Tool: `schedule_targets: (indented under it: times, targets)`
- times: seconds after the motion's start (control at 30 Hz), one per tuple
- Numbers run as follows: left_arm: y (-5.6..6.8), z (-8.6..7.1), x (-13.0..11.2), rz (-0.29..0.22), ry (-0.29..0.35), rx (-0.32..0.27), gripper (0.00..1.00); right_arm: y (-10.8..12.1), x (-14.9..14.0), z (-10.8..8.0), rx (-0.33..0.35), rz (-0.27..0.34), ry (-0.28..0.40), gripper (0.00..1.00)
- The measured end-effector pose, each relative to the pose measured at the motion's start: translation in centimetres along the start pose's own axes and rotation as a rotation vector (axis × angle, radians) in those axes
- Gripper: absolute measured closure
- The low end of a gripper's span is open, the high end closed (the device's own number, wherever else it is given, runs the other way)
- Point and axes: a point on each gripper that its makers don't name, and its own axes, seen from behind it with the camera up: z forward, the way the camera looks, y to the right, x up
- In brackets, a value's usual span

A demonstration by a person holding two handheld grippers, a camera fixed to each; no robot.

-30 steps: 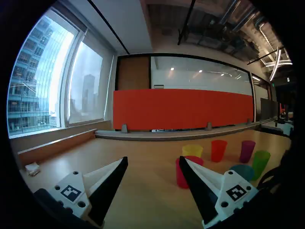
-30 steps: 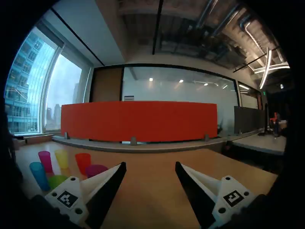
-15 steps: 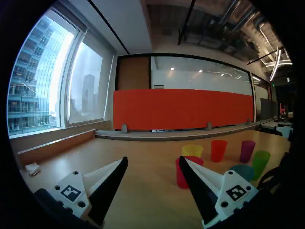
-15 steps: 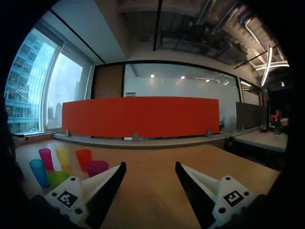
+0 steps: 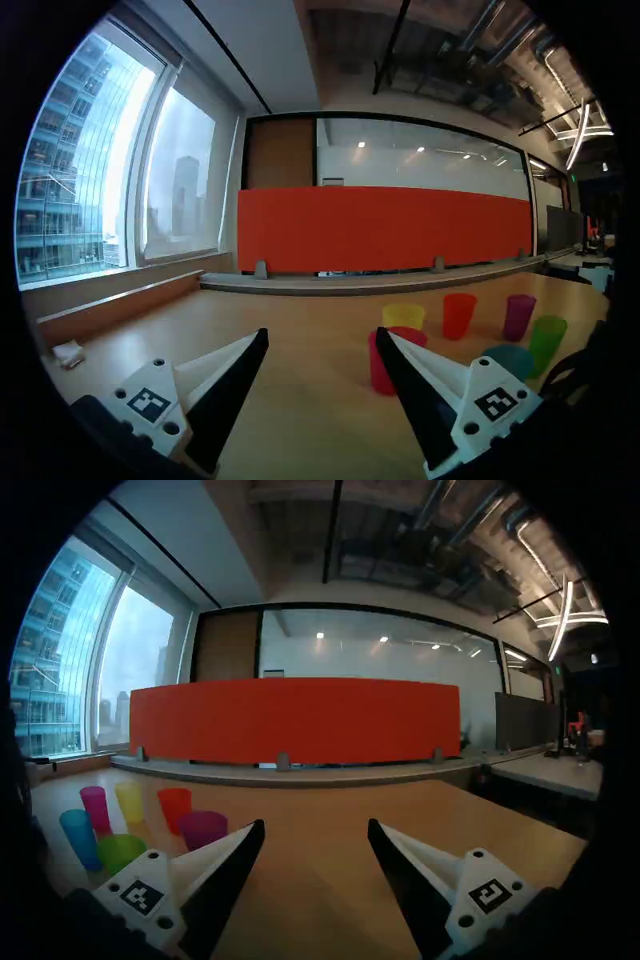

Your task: Pour water

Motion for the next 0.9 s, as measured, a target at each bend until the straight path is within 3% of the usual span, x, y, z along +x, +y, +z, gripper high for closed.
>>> schedule_targets:
  times: [0.9]
  targets:
    - [0.02, 0.00, 0.01, 0.000, 0.000, 0.000, 0.00, -0.12, -0.08, -0.14, 0.005, 0.001, -0.002, 0.00]
